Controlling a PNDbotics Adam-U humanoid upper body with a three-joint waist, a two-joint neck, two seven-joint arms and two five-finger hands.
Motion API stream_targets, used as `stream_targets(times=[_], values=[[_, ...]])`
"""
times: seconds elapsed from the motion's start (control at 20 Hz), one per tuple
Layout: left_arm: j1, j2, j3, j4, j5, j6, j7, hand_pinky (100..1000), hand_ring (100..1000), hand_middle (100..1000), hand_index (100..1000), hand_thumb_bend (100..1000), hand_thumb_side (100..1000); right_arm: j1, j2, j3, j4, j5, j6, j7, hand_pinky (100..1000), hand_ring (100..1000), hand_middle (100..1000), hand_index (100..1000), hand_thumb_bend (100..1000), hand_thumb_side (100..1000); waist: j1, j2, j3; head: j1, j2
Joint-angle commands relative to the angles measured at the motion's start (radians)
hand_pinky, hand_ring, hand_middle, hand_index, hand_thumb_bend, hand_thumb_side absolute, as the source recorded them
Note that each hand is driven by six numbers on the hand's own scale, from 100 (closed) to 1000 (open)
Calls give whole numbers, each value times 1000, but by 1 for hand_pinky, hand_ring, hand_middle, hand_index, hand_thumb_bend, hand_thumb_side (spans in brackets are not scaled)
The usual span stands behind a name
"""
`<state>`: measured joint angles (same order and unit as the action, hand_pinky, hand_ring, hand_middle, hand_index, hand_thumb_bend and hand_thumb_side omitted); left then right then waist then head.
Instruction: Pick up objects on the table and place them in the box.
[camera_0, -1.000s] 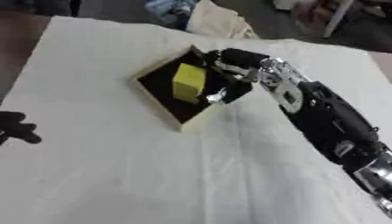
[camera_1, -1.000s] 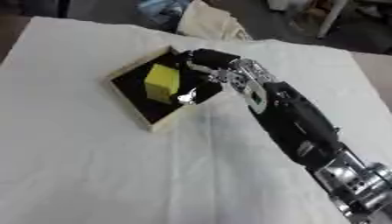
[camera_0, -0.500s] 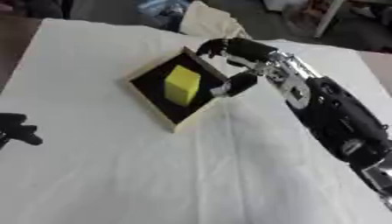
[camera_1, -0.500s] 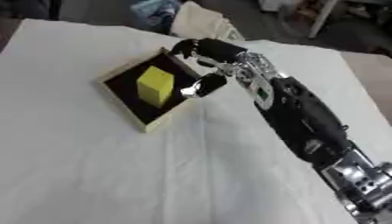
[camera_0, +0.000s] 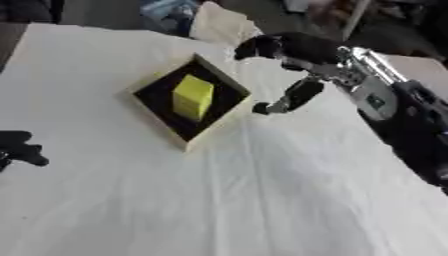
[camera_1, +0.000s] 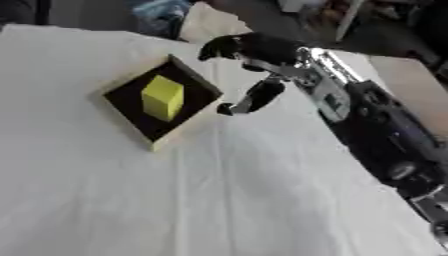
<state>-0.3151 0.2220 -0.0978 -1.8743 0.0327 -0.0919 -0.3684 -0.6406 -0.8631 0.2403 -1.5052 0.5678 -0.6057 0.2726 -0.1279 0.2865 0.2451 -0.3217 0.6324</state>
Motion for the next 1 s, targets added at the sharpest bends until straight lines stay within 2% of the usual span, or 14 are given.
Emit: stream_targets(times=[0.05, 0.2, 0.4, 0.55, 0.75, 0.85, 1.0], values=[[0, 20, 13, -10, -9, -2, 10, 838, 612, 554, 773, 185, 870, 37, -102, -27, -95, -28, -38, 18, 804, 849, 891, 931, 498, 453, 9, -23, -13, 17, 3], [7, 22, 17, -9, -13, -3, 14, 838, 612, 554, 773, 185, 872, 106, -151, -49, -175, -34, -42, 23, 806, 858, 896, 932, 511, 443, 12, -24, -25, 39, 0], [15, 22, 24, -7, -20, -5, 20, 838, 612, 554, 773, 185, 875, 190, -193, -87, -281, -46, -15, 11, 806, 859, 896, 932, 508, 437, 16, -21, -38, 87, -13], [21, 22, 29, -6, -26, -5, 24, 839, 613, 554, 774, 185, 881, 243, -204, -120, -364, -60, 22, -4, 804, 855, 894, 932, 508, 418, 22, -13, -55, 120, -20], [31, 22, 33, -2, -35, -6, 28, 839, 612, 556, 774, 185, 886, 298, -209, -154, -467, -60, 69, -17, 805, 856, 894, 933, 529, 399, 32, -9, -79, 141, -22], [35, 21, 36, -1, -39, -7, 31, 839, 612, 557, 774, 185, 887, 313, -204, -168, -488, -50, 74, -31, 806, 856, 894, 934, 540, 392, 36, -7, -89, 147, -21], [41, 21, 39, 0, -42, -8, 35, 839, 614, 557, 774, 185, 890, 329, -198, -180, -494, -27, 49, -63, 807, 860, 895, 936, 554, 391, 42, -6, -101, 157, -15]])
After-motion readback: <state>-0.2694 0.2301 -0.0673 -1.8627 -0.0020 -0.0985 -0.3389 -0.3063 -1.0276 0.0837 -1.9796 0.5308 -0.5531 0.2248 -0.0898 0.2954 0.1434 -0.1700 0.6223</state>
